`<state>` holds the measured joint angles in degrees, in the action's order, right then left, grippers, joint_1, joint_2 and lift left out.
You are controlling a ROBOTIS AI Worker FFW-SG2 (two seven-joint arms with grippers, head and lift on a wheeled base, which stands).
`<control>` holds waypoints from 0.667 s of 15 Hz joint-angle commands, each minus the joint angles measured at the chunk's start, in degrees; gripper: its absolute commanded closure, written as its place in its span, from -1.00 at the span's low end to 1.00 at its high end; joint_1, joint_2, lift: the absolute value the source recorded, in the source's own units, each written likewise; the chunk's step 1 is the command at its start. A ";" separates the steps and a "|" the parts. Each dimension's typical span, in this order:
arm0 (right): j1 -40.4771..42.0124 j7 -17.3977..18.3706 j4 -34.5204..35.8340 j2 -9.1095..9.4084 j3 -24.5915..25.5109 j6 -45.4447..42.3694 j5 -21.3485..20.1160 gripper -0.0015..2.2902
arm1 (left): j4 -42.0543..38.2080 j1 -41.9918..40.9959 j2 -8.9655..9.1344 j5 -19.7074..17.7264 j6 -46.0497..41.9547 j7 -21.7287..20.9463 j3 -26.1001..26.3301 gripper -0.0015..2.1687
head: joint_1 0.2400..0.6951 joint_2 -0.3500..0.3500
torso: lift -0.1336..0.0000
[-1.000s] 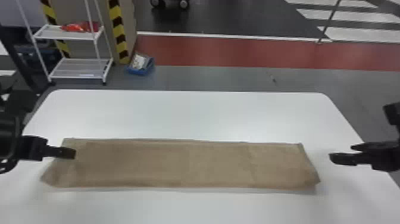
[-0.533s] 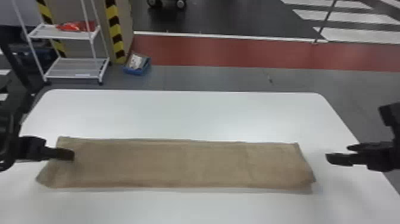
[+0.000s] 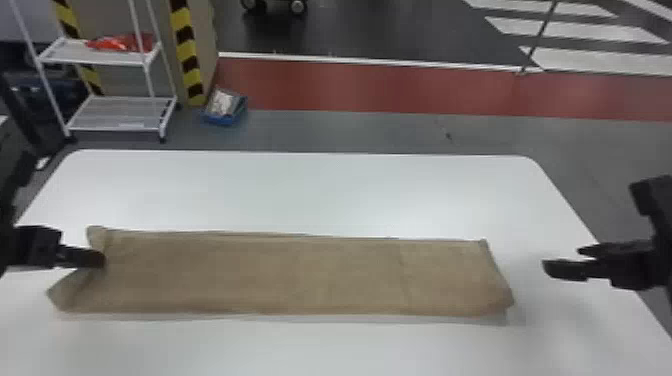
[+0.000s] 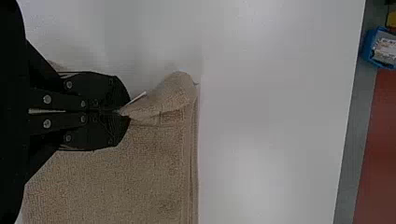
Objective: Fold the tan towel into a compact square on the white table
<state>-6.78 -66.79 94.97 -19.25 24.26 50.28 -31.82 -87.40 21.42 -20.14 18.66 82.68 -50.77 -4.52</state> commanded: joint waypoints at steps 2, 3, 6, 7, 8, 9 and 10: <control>-0.07 0.08 -0.76 0.00 0.35 -0.93 0.00 -0.88 | -3.83 -0.85 -0.86 0.59 2.36 -1.17 -1.46 0.98 | 1.00 -0.32 | -0.84; -0.07 -0.01 -0.76 0.00 0.43 -0.93 0.09 -0.88 | -3.92 -0.68 -1.21 0.68 2.54 -2.05 -2.60 0.98 | 1.00 -0.32 | -0.84; -0.16 0.08 -0.76 -0.09 0.61 -0.93 0.79 -0.88 | -6.91 -0.32 -2.88 0.15 5.35 -4.16 -4.45 0.98 | 1.00 -0.27 | -0.84; -0.25 -0.01 -0.76 -0.09 0.70 -0.93 0.97 -0.88 | -8.67 -0.32 -3.41 0.15 7.35 -5.04 -4.89 0.98 | 1.00 -0.26 | -0.84; -0.25 -0.01 -0.76 -0.09 0.70 -0.93 1.05 -0.88 | -10.69 0.12 -3.85 0.15 7.35 -6.09 -5.06 0.98 | 1.00 -0.25 | -0.84; -0.25 -0.01 -0.76 -0.18 0.70 -0.93 1.14 -0.88 | -12.54 0.55 -4.12 0.33 7.35 -6.97 -5.06 0.98 | 1.00 -0.24 | -0.84; -0.25 -0.01 -0.76 -0.18 0.70 -0.93 1.23 -0.88 | -15.52 0.64 -4.29 0.50 7.35 -7.59 -4.98 0.98 | 1.00 -0.24 | -0.84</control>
<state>-7.02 -66.79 94.21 -19.40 24.96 49.35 -30.71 -99.44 21.73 -24.11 18.92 89.67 -57.99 -9.53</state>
